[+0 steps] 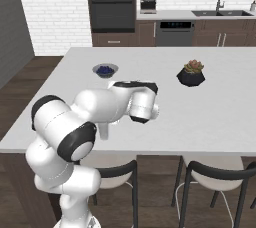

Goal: Take a straw from the drawer in front and place it inside the glass cup on the dining counter.

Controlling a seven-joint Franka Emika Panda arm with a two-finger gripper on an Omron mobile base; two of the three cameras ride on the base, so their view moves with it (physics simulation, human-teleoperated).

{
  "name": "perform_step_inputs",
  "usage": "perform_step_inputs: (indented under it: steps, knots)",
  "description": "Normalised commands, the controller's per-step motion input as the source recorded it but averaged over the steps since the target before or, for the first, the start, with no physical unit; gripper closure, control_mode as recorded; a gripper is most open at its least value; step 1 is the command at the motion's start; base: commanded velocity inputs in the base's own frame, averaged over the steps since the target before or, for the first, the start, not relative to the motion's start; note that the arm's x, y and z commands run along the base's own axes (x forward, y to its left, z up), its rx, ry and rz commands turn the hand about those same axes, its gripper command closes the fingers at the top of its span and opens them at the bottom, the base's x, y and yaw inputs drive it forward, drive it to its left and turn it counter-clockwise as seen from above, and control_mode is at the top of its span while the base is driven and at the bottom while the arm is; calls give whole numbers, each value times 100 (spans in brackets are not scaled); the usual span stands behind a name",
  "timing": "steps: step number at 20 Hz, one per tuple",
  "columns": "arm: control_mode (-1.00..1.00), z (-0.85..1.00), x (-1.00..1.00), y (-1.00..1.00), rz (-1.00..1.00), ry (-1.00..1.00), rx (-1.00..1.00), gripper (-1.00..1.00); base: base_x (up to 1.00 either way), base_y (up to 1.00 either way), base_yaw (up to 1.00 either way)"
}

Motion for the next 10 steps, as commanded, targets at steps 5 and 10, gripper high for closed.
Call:
perform_step_inputs:
  steps: [5, 10]
  knots:
    - [-100, -7, 0, -21, 0, 11, -6, 100, 0, 0, 0]
    - [-100, -17, 0, -4, 0, 7, -10, 100, 0, 0, 0]
